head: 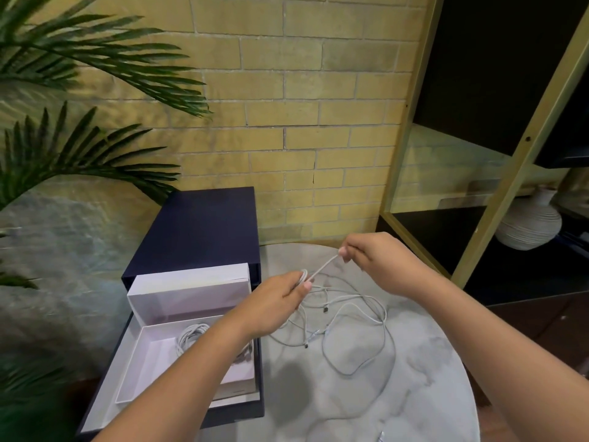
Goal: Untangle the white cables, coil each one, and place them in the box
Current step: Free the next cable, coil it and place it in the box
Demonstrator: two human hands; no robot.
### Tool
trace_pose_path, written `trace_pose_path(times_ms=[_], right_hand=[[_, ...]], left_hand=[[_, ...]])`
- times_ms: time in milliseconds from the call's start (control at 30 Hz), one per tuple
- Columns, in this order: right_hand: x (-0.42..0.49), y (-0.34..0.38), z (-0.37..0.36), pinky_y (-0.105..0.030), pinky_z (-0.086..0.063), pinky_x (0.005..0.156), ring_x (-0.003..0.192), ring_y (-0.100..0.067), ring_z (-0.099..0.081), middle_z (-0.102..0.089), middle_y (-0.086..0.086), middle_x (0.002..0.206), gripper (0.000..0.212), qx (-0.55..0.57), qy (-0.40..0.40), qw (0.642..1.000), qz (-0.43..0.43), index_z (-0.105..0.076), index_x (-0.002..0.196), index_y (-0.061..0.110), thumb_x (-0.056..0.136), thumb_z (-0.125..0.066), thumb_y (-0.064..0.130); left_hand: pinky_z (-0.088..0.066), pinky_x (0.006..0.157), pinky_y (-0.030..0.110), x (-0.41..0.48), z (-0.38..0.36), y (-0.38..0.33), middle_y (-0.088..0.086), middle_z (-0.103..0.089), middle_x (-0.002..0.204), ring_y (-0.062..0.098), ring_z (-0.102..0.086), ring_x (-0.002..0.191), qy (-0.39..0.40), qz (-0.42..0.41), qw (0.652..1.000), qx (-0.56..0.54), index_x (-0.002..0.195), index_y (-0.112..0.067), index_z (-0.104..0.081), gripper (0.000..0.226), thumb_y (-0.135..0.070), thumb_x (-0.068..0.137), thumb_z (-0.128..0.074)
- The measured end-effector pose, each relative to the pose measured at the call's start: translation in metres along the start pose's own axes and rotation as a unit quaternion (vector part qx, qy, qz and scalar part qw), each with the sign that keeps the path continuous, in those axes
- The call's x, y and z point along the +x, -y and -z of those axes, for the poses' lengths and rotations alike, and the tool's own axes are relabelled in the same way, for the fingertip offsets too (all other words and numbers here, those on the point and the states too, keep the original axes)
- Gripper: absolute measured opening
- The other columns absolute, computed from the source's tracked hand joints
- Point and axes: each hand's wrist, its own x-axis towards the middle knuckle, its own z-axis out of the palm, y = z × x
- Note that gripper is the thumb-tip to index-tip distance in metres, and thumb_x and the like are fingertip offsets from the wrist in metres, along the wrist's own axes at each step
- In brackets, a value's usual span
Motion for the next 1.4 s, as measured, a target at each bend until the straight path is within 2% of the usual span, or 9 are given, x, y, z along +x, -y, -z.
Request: trace_pose_path(times_ms=[167, 367, 500, 667, 800, 900, 1133, 1300, 1400], right_hand=[[0.008, -0.011, -0.004, -0.028, -0.039, 0.063, 0.070, -0.004, -0.053, -0.055, 0.024, 0.069, 0.025, 0.038, -0.031, 0.999, -0.023, -0.064, 0.081, 0.018, 0.097, -0.050, 0.031], [0.005, -0.014, -0.026, -0.031, -0.043, 0.064, 0.067, -0.007, -0.053, -0.056, 0.013, 0.068, 0.021, 0.065, -0.035, 0.997, -0.032, -0.064, 0.083, 0.024, 0.097, -0.050, 0.032], [-0.003, -0.012, -0.052, -0.034, -0.043, 0.061, 0.060, -0.009, -0.050, -0.051, 0.012, 0.062, 0.023, 0.098, 0.005, 0.994, -0.056, -0.062, 0.087, 0.023, 0.100, -0.043, 0.029], [-0.015, 0.005, -0.078, -0.023, -0.038, 0.059, 0.060, -0.004, -0.047, -0.047, 0.018, 0.066, 0.023, 0.089, 0.100, 0.990, -0.038, -0.060, 0.112, 0.018, 0.101, -0.041, 0.025], [-0.025, 0.020, -0.078, -0.023, -0.035, 0.073, 0.084, -0.014, -0.051, -0.060, -0.002, 0.105, 0.032, 0.049, 0.198, 0.979, -0.024, -0.050, 0.130, 0.017, 0.102, -0.038, 0.024], [-0.024, 0.026, -0.064, -0.025, -0.037, 0.075, 0.099, -0.016, -0.055, -0.061, -0.001, 0.122, 0.030, 0.004, 0.196, 0.981, 0.002, -0.055, 0.124, 0.016, 0.102, -0.037, 0.027], [-0.016, 0.023, -0.028, -0.031, -0.041, 0.067, 0.077, -0.012, -0.054, -0.062, 0.006, 0.084, 0.026, -0.044, 0.175, 0.983, 0.030, -0.061, 0.115, 0.020, 0.101, -0.040, 0.030], [-0.006, 0.016, -0.014, -0.032, -0.042, 0.062, 0.064, -0.012, -0.052, -0.058, 0.006, 0.068, 0.015, -0.057, 0.145, 0.987, 0.033, -0.061, 0.100, 0.024, 0.098, -0.046, 0.028], [-0.002, 0.010, -0.007, -0.035, -0.047, 0.064, 0.063, -0.011, -0.055, -0.059, 0.008, 0.065, 0.014, -0.052, 0.131, 0.989, 0.043, -0.057, 0.088, 0.031, 0.098, -0.048, 0.026]], left_hand=[[-0.040, 0.069, 0.021, -0.001, 0.002, -0.010, -0.022, -0.053, 0.062, -0.003, -0.046, 0.062, -0.028, 0.009, 0.991, -0.134, 0.107, -0.026, -0.066, 0.027, -0.035, 0.101, -0.041], [-0.042, 0.080, 0.034, 0.002, 0.001, -0.028, -0.004, -0.047, 0.070, 0.003, -0.049, 0.059, -0.034, -0.004, 0.950, -0.310, 0.081, -0.031, -0.070, 0.039, -0.027, 0.103, -0.038], [-0.041, 0.079, 0.030, 0.008, 0.004, -0.038, -0.007, -0.048, 0.060, 0.008, -0.045, 0.058, -0.045, -0.007, 0.890, -0.454, 0.113, -0.009, -0.061, 0.032, -0.018, 0.104, -0.032], [-0.045, 0.076, 0.026, 0.011, 0.003, -0.041, 0.002, -0.071, 0.088, 0.014, -0.057, 0.073, -0.071, 0.003, 0.854, -0.515, 0.119, -0.011, -0.054, 0.026, -0.019, 0.103, -0.034], [-0.043, 0.094, 0.030, 0.019, 0.002, -0.033, -0.004, -0.069, 0.113, 0.013, -0.063, 0.096, -0.106, 0.016, 0.898, -0.427, 0.103, -0.033, -0.048, 0.019, -0.023, 0.104, -0.032], [-0.037, 0.099, 0.031, 0.021, 0.001, -0.015, -0.015, -0.064, 0.119, 0.007, -0.060, 0.109, -0.094, 0.046, 0.956, -0.273, 0.121, -0.034, -0.046, 0.022, -0.027, 0.103, -0.036], [-0.039, 0.097, 0.035, 0.011, -0.001, 0.003, -0.026, -0.057, 0.111, 0.007, -0.052, 0.110, -0.025, 0.075, 0.992, -0.094, 0.112, -0.008, -0.044, 0.023, -0.022, 0.094, -0.042], [-0.047, 0.078, 0.046, 0.003, -0.001, -0.001, 0.004, -0.057, 0.088, 0.018, -0.051, 0.075, 0.027, 0.024, 0.999, 0.019, 0.103, -0.010, -0.039, 0.027, -0.032, 0.092, -0.049], [-0.042, 0.068, 0.035, 0.001, -0.001, -0.004, -0.002, -0.046, 0.075, 0.011, -0.043, 0.066, 0.040, -0.001, 0.998, 0.048, 0.099, -0.012, -0.045, 0.028, -0.040, 0.098, -0.045]])
